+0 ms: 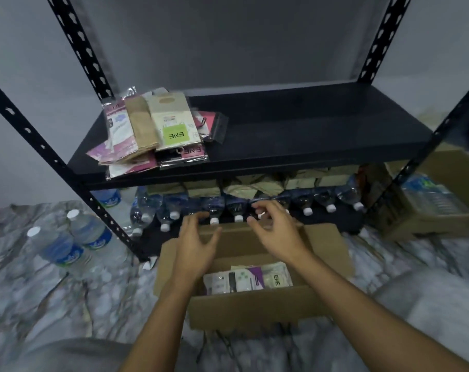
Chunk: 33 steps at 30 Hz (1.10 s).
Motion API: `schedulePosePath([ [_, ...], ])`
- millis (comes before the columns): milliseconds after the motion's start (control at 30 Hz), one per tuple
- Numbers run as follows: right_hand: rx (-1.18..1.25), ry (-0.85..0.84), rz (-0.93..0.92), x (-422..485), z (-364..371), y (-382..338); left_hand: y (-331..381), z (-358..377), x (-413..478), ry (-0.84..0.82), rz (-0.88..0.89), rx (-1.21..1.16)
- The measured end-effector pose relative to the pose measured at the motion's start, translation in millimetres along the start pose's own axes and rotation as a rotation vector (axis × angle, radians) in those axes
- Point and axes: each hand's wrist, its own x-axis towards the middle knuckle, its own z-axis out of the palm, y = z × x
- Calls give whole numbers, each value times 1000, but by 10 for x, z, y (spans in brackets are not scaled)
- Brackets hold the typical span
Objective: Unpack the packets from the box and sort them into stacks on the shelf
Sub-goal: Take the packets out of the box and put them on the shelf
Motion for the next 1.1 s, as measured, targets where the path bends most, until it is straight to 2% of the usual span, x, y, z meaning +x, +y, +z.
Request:
schedulePosePath([
  [133, -17, -68, 88, -125, 115, 410, -413, 381, -117, -207, -112, 27],
  [333, -133, -228, 258, -137, 275, 1221, -995, 789, -113, -402, -225, 89],
  [700, -366, -525, 361, 113, 634, 2369, -1686, 1324, 238, -547, -293, 130],
  [933, -484, -674, 380, 187, 959, 2720, -1945, 1566, 301, -620, -293, 194],
  [1100, -602, -789, 349, 253, 1151, 2862, -2075, 1676, 362, -612, -284, 214],
])
